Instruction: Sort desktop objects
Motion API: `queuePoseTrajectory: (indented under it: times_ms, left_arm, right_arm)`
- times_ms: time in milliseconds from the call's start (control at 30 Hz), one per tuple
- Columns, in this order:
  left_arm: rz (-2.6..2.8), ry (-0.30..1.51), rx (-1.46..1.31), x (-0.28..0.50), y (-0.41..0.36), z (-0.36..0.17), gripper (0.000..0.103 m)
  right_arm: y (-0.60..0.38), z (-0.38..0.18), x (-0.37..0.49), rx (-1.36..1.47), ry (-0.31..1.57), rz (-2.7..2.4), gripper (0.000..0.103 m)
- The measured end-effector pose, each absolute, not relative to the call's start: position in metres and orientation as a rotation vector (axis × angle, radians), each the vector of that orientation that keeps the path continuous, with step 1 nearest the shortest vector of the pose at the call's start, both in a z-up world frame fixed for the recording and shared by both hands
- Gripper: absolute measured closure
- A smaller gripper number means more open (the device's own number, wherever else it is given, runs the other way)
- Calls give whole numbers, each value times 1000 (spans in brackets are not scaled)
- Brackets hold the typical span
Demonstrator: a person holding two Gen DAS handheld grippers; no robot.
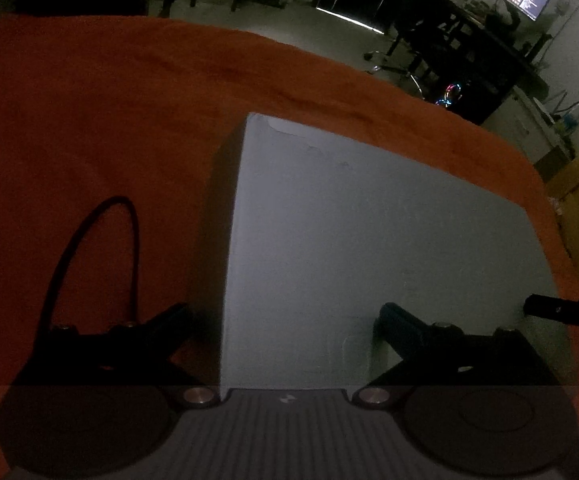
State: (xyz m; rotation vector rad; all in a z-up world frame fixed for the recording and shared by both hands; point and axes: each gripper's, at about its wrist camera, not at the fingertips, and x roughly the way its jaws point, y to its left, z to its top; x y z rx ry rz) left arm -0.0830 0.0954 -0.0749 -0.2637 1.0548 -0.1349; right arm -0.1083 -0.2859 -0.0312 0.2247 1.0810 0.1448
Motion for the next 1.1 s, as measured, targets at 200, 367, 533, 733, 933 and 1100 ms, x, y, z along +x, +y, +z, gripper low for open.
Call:
queuePoseTrajectory:
  times_ms: [200, 367, 533, 733, 933, 1100]
  left_arm:
    - [-125, 1071, -229, -89, 90, -79, 0]
    - [-132, 1077, -222, -89, 87, -80, 0]
    - [-134, 1079, -229, -87, 88, -82, 0]
    - [-135, 1079, -233, -85, 90, -84, 0]
    - [-127, 1070, -221, -87, 87, -82, 0]
    - [-112, 1029, -169, -91, 80, -66, 0]
  right_arm:
    - [-283, -38, -107, 231, 1107, 143, 0]
    - [-280, -43, -106, 242, 1136, 143, 0]
    - [-283, -51, -107, 268, 1141, 153, 0]
    - [-284, -51, -103, 270, 1144, 150, 0]
    - [-283, -43, -109, 273, 1147, 141, 0]
    - [-277, -29, -106, 274, 1178, 105, 0]
